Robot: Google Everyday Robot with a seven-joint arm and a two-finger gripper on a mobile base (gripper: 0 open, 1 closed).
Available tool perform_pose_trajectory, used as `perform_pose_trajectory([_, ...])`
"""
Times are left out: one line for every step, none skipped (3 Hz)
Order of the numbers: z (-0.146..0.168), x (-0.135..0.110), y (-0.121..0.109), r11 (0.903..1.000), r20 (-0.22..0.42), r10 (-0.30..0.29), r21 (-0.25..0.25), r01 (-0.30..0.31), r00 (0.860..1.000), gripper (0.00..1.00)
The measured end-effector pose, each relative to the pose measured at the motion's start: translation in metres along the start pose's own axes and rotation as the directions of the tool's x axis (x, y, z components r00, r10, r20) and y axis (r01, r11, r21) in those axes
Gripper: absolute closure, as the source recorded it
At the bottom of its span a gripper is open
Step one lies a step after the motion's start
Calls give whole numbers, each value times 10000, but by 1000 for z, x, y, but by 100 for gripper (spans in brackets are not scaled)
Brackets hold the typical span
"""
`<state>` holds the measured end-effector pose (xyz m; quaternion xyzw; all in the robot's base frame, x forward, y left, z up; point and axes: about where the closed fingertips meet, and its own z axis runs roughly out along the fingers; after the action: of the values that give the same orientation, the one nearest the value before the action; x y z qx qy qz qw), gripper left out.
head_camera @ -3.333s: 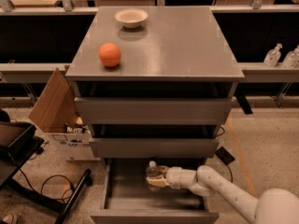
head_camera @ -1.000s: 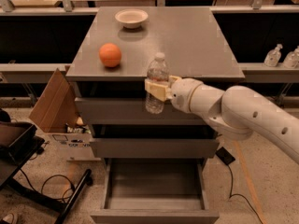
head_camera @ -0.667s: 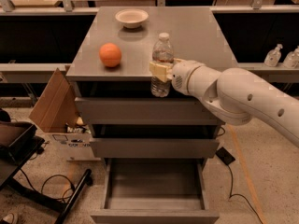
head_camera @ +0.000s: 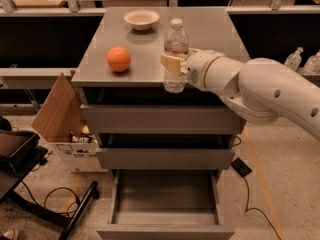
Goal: Pick water bottle from bottom drawer and place on counter
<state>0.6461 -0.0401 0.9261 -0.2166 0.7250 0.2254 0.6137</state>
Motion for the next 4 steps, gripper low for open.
perform_pose_trajectory([-13,-55,9,9995,260,-318,50,317,9992,100])
perform_pose_trajectory([0,-123,-9,9983,709,-383,466,351,9967,100])
perform_pose_trajectory([35,-155,-37,9956,1026,-419,871,330,9938,100])
perform_pose_trajectory([90,-166,-67,9897,1191,-660,1343,498,9907,100])
